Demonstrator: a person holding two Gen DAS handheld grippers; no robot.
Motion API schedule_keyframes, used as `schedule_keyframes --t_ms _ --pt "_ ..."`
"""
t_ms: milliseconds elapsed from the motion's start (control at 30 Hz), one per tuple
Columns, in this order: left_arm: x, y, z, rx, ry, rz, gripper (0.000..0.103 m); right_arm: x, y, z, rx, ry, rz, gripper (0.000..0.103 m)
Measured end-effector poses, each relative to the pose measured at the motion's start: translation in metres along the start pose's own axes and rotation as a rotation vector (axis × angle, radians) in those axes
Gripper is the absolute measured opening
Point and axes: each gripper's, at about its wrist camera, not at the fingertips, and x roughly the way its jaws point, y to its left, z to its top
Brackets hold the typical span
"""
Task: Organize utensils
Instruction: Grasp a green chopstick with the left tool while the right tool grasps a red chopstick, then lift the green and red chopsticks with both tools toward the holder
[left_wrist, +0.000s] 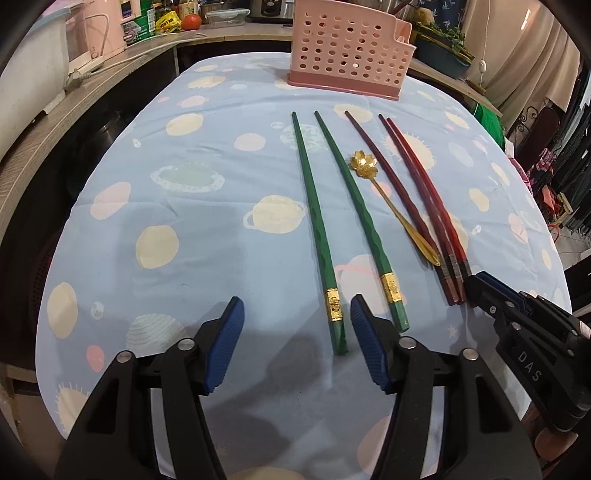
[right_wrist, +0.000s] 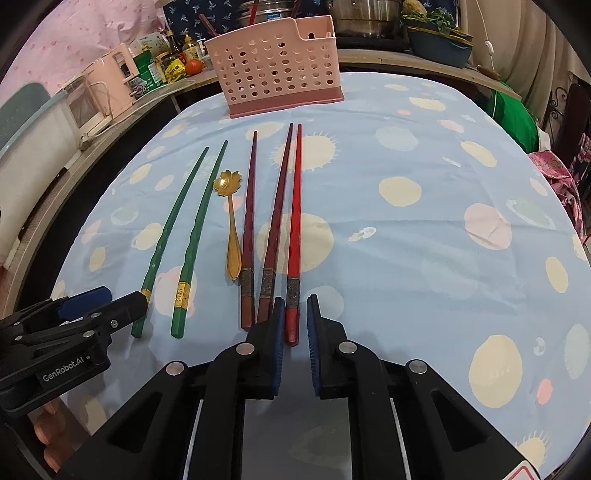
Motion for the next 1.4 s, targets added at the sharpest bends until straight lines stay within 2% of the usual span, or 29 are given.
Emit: schedule_keyframes --t_ms 67,133,267,433,833,1133,1400 --pt "0.000 -0.001 -0.001 0.010 -0.010 0.007 0.048 0.000 0.000 0.000 -0.004 -0.001 -0.004 0.008" --pt "-0.001 -0.003 -0.001 0.029 -0.014 0.012 0.037 0.000 -0.001 0.000 -0.006 -0.002 -0.008 0.007" --pt "-0.001 -0.004 -0.002 0.043 -0.016 0.009 0.028 0.000 -0.001 0.000 -0.004 -0.004 -0.003 0.007" --pt "-0.002 -0.003 -0.002 0.042 -0.008 0.003 0.007 0.000 -0.003 -0.001 0.004 -0.004 0.004 0.007" --pt "-0.012 0.000 0.000 0.031 -0.001 -0.023 0.007 -0.026 -0.013 0.008 0.057 -0.051 0.044 0.007" --pt "-0.044 0.008 0.018 -0.005 -0.066 -0.055 0.007 -0.063 -0.019 0.030 0.073 -0.143 0.051 0.007" --pt "-0.084 0.016 0.048 -0.037 -0.168 -0.081 0.007 -0.104 -0.030 0.059 0.097 -0.255 0.059 0.007"
